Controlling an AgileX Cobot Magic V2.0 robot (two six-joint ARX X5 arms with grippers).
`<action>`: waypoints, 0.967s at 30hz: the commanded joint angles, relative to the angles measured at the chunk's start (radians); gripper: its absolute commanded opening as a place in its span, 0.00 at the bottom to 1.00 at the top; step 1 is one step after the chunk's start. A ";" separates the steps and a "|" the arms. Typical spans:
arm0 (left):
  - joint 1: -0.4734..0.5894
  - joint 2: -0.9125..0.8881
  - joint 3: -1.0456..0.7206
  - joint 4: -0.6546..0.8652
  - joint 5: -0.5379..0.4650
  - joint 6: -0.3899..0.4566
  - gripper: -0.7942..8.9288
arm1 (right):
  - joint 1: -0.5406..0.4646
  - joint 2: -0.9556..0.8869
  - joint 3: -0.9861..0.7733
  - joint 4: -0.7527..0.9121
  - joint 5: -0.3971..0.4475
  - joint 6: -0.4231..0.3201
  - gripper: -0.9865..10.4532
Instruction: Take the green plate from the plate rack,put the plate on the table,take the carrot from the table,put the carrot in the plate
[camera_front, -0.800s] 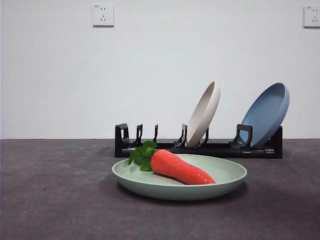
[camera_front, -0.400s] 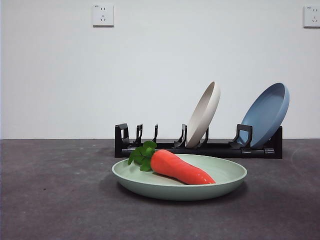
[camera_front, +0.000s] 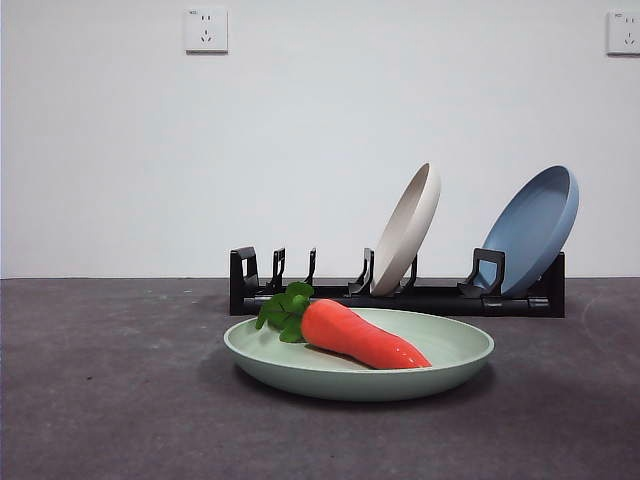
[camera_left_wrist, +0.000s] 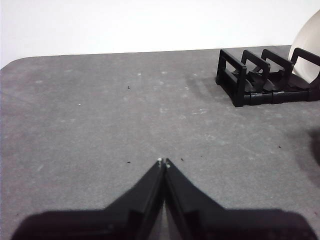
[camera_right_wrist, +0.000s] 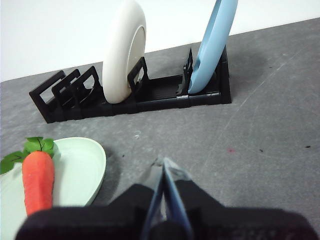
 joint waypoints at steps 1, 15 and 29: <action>0.003 -0.003 -0.014 0.004 0.000 -0.010 0.08 | 0.001 -0.003 -0.012 -0.006 0.003 0.008 0.09; 0.003 -0.003 -0.014 0.004 0.000 -0.010 0.08 | 0.001 -0.003 -0.012 -0.006 0.003 0.008 0.09; 0.003 -0.003 -0.014 0.004 0.000 -0.010 0.08 | 0.001 -0.003 -0.012 -0.006 0.003 0.008 0.09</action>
